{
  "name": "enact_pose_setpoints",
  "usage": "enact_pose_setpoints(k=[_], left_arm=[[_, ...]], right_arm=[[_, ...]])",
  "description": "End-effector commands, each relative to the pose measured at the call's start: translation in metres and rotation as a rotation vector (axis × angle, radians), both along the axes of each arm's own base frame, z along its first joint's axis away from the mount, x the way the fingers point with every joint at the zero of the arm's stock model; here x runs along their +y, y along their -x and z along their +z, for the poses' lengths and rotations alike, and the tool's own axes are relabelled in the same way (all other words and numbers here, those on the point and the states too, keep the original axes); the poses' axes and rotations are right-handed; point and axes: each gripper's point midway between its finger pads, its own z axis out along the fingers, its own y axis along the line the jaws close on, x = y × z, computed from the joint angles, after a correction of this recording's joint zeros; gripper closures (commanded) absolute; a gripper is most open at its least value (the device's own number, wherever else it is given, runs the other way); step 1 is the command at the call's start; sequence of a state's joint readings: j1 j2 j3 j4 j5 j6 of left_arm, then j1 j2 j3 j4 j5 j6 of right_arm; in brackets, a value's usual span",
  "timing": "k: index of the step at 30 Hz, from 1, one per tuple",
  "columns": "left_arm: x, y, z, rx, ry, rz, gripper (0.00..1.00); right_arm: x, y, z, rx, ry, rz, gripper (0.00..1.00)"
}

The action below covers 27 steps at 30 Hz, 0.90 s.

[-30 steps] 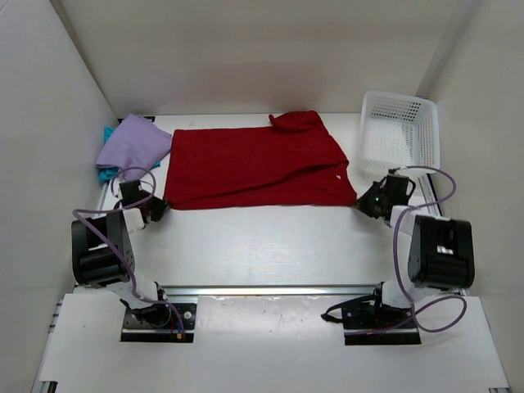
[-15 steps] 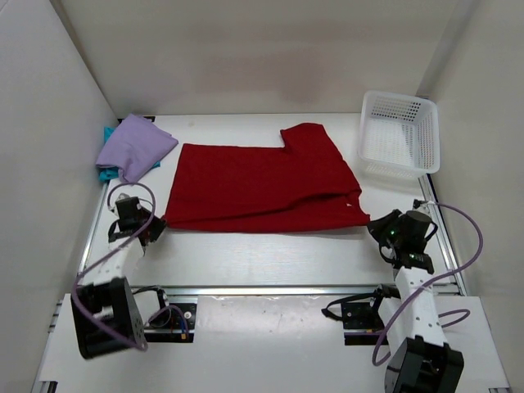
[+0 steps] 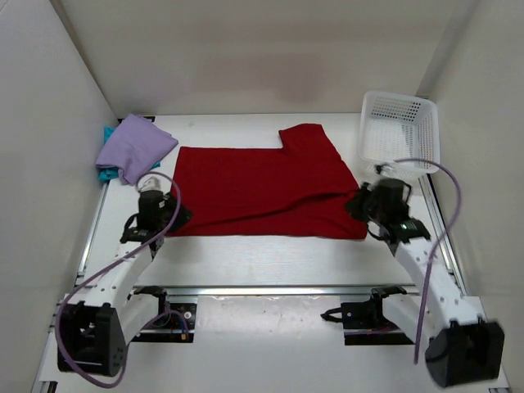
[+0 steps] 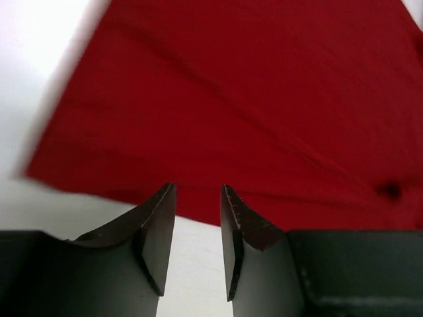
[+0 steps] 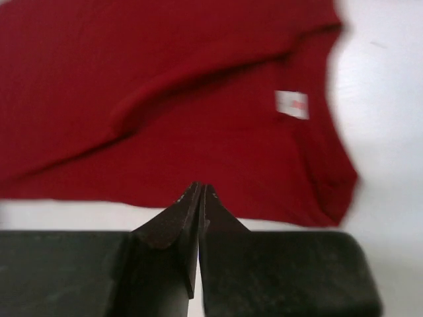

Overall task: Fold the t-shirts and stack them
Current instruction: Fold the flattened tshirt in 1/3 of the way

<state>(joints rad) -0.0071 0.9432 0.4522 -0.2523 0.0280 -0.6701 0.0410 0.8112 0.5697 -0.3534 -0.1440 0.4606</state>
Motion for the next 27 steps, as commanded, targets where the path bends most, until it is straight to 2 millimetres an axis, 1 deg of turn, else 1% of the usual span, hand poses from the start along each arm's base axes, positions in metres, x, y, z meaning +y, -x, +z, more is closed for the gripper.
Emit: enact_pose_setpoints(k=[1, 2, 3, 4, 5, 6, 7, 8, 9, 10, 11, 12, 13, 14, 15, 16, 17, 18, 19, 20, 21, 23, 24, 25, 27], left_arm=[[-0.065, -0.018, 0.034, -0.123, 0.017, -0.242, 0.57], [-0.083, -0.016, 0.033, -0.114, 0.006, -0.301, 0.57], [-0.099, -0.013, 0.032, -0.115, 0.003, -0.362, 0.57], [-0.107, -0.010, 0.028, -0.102, 0.009, -0.393, 0.58], [-0.116, -0.006, 0.026, -0.105, 0.013, -0.424, 0.58], [-0.128, 0.000, 0.021, -0.100, 0.031, -0.467, 0.59], [-0.134, 0.005, 0.018, -0.096, 0.045, -0.496, 0.59], [-0.139, 0.007, 0.017, -0.096, 0.052, -0.516, 0.58], [-0.142, 0.009, 0.013, -0.087, 0.052, -0.531, 0.59], [-0.146, 0.013, 0.011, -0.084, 0.064, -0.549, 0.58], [-0.147, 0.013, 0.010, -0.087, 0.068, -0.557, 0.58], [-0.151, 0.013, 0.012, -0.093, 0.078, -0.575, 0.58], [-0.151, 0.014, 0.011, -0.081, 0.095, -0.579, 0.58], [-0.153, 0.016, 0.014, -0.083, 0.104, -0.591, 0.58], [-0.152, 0.015, 0.014, -0.086, 0.112, -0.585, 0.57], [-0.155, 0.018, 0.015, -0.091, 0.128, -0.594, 0.57], [-0.155, 0.018, 0.017, -0.090, 0.138, -0.594, 0.57], [-0.157, 0.014, 0.021, -0.125, 0.138, -0.596, 0.57], [-0.158, 0.014, 0.024, -0.129, 0.151, -0.594, 0.57], [-0.159, 0.015, 0.024, -0.128, 0.159, -0.599, 0.57], [-0.160, 0.016, 0.024, -0.126, 0.168, -0.605, 0.57], [-0.161, 0.020, 0.019, -0.115, 0.168, -0.613, 0.56], [-0.161, 0.021, 0.018, -0.111, 0.168, -0.608, 0.56], [-0.161, 0.018, 0.020, -0.123, 0.175, -0.604, 0.57], [-0.163, 0.021, 0.015, -0.109, 0.187, -0.612, 0.56]], right_arm=[[0.048, -0.034, 0.009, -0.034, 0.147, 0.217, 1.00], [0.064, -0.042, -0.001, -0.013, 0.183, 0.269, 1.00], [0.080, -0.054, -0.003, -0.013, 0.215, 0.345, 1.00], [0.088, -0.065, 0.009, -0.036, 0.219, 0.363, 0.99], [0.096, -0.080, 0.004, -0.025, 0.242, 0.384, 0.98], [0.104, -0.089, -0.006, 0.001, 0.248, 0.410, 0.96], [0.110, -0.104, -0.008, 0.009, 0.274, 0.422, 0.94], [0.115, -0.119, 0.006, -0.034, 0.304, 0.422, 0.93], [0.121, -0.131, 0.001, -0.031, 0.326, 0.436, 0.90], [0.125, -0.137, -0.017, 0.003, 0.335, 0.453, 0.86], [0.127, -0.150, -0.010, -0.010, 0.341, 0.453, 0.86], [0.126, -0.153, -0.030, 0.048, 0.356, 0.460, 0.85], [0.128, -0.155, -0.042, 0.089, 0.364, 0.471, 0.86], [0.130, -0.158, -0.042, 0.095, 0.376, 0.463, 0.87], [0.129, -0.152, -0.058, 0.128, 0.389, 0.466, 0.88], [0.131, -0.149, -0.061, 0.128, 0.387, 0.471, 0.89], [0.125, -0.139, -0.078, 0.170, 0.398, 0.449, 0.89], [0.122, -0.132, -0.081, 0.175, 0.380, 0.431, 0.89], [0.125, -0.131, -0.074, 0.143, 0.371, 0.425, 0.89], [0.118, -0.120, -0.082, 0.163, 0.367, 0.405, 0.89], [0.116, -0.110, -0.088, 0.166, 0.365, 0.398, 0.89], [0.117, -0.099, -0.086, 0.150, 0.352, 0.393, 0.87], [0.115, -0.092, -0.085, 0.145, 0.338, 0.393, 0.86], [0.113, -0.086, -0.092, 0.155, 0.328, 0.396, 0.85], [0.110, -0.083, -0.091, 0.161, 0.306, 0.391, 0.83]])
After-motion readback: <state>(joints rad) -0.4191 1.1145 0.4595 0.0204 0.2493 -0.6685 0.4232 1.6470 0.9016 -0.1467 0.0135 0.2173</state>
